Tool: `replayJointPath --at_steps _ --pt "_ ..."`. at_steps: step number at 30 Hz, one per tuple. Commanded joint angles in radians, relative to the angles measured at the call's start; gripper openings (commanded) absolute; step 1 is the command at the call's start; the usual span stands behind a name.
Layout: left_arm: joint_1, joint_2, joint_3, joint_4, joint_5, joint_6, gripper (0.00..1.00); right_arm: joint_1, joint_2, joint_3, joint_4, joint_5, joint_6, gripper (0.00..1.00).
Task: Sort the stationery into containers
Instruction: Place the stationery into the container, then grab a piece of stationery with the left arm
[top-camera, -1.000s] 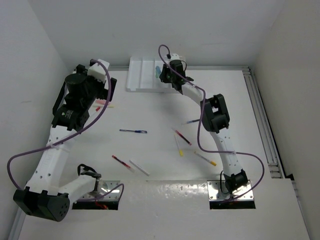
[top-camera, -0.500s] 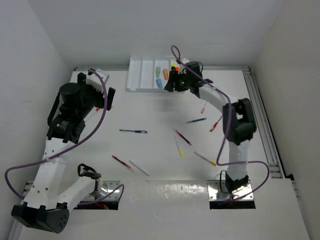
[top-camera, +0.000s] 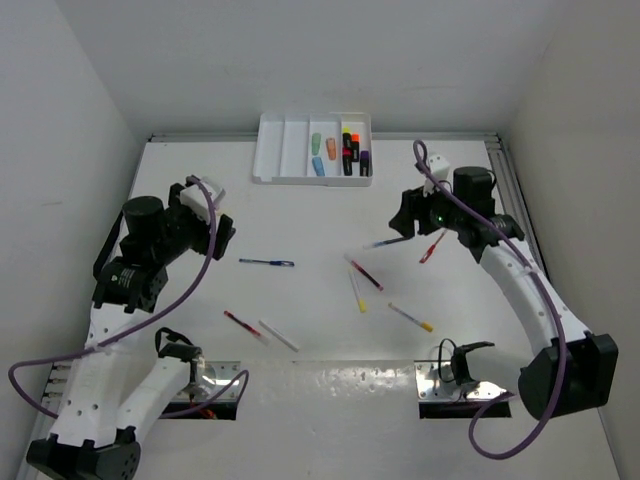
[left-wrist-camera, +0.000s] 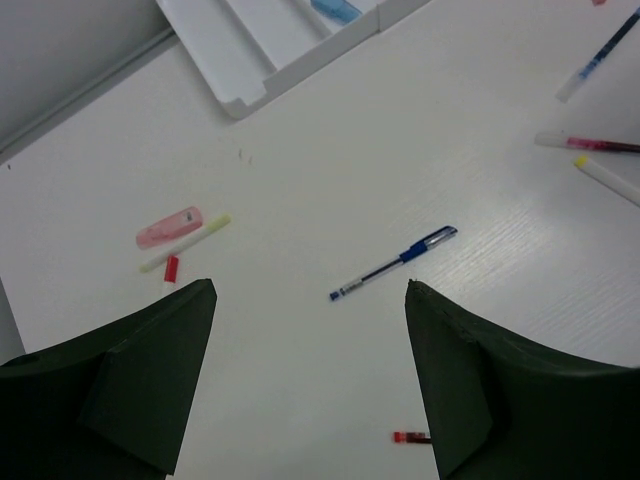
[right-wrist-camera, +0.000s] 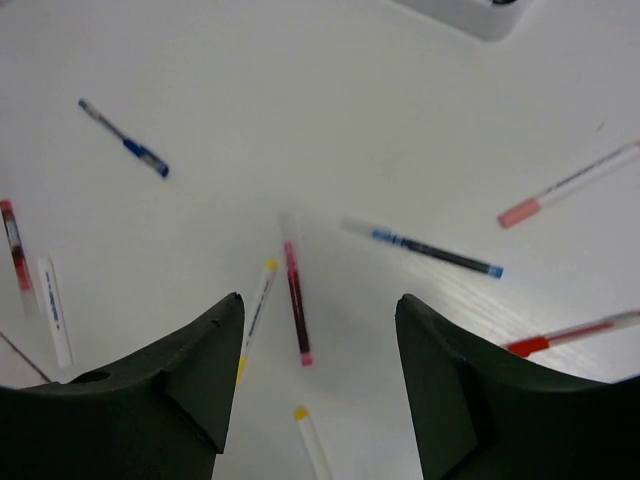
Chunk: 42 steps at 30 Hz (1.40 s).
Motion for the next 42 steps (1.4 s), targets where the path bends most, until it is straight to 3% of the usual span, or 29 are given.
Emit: replayJointPath --at_steps 1,4,7,14,18,23,27,34,42 --pt "0.019 0.003 -0.023 -0.044 -0.005 -0.020 0.82 0.013 -0.078 -0.063 -0.054 -0.002 -0.055 0.61" --pt "0.026 0.035 -0.037 -0.020 -0.108 -0.050 0.82 0.016 -0.090 -0.100 -0.046 0.004 -0.062 0.62" --pt "0.049 0.171 0.012 -0.011 -0.143 -0.005 0.83 0.016 -0.072 -0.122 -0.043 -0.003 -0.074 0.61" --pt "0.124 0.653 0.301 0.029 -0.136 0.143 0.82 0.016 -0.001 -0.091 -0.057 -0.062 -0.070 0.59" --pt "0.176 0.939 0.569 -0.061 -0.249 -0.021 0.74 0.009 0.016 -0.085 -0.058 -0.077 -0.053 0.59" --pt "0.259 1.168 0.739 -0.060 -0.268 -0.194 0.82 -0.005 0.026 -0.102 -0.041 -0.086 -0.039 0.59" --pt "0.283 1.270 0.828 -0.093 -0.285 -0.241 0.83 -0.016 0.036 -0.106 -0.034 -0.089 -0.032 0.59" --pt "0.292 1.368 0.849 -0.103 -0.206 -0.095 0.97 -0.028 0.079 -0.091 -0.034 -0.096 -0.022 0.59" --pt "0.296 1.399 0.816 -0.101 -0.131 -0.081 0.99 -0.034 0.134 -0.059 -0.032 -0.111 0.011 0.58"
